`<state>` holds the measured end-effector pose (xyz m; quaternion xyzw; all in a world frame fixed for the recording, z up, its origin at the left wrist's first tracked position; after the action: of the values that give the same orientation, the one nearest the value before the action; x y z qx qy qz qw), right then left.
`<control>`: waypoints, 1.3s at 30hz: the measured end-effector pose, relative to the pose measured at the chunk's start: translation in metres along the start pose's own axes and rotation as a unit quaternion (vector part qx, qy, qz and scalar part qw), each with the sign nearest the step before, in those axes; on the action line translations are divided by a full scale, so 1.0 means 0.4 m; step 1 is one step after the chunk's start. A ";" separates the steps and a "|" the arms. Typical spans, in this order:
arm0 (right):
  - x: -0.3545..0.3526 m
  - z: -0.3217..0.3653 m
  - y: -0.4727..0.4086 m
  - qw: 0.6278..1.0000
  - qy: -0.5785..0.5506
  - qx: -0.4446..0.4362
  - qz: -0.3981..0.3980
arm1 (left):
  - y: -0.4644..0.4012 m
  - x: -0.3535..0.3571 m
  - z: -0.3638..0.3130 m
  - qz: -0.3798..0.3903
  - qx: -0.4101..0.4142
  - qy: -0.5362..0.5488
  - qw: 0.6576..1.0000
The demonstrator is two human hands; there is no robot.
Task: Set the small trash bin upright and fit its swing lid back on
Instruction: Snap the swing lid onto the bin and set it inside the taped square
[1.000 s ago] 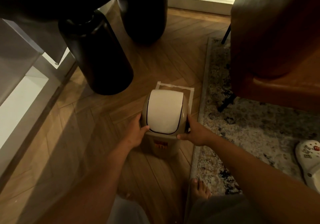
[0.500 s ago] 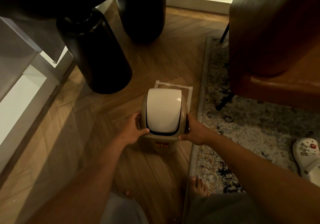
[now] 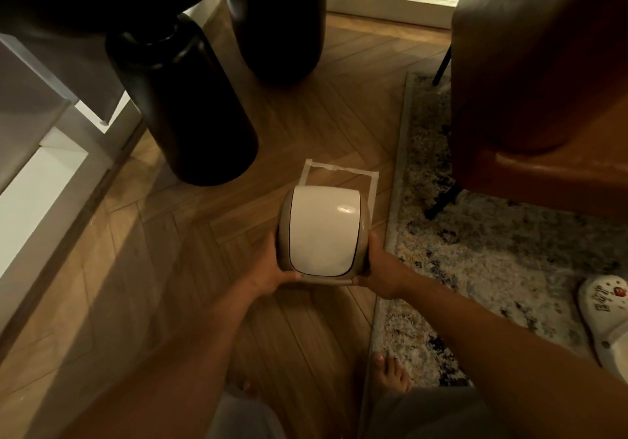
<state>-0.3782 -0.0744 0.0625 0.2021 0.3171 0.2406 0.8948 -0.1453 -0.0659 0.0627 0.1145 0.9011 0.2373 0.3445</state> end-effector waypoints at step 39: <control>-0.030 -0.036 -0.075 0.988 -0.136 -0.057 -0.047 | -0.123 -0.004 -0.021 -0.031 0.024 0.006 0.999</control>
<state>-0.3869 -0.1020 0.0424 0.1669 0.1877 0.1866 0.9498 -0.1518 -0.1120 0.0440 0.0936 0.9118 0.2056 0.3430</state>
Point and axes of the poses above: each hand's wrist, its own y-axis away from the middle knuckle, its own x-axis out of the palm, z = x × y, the point moved 8 cm from there along -y, towards the middle knuckle, and after that the axes turned 7 degrees about -y, right-handed, at the moved point
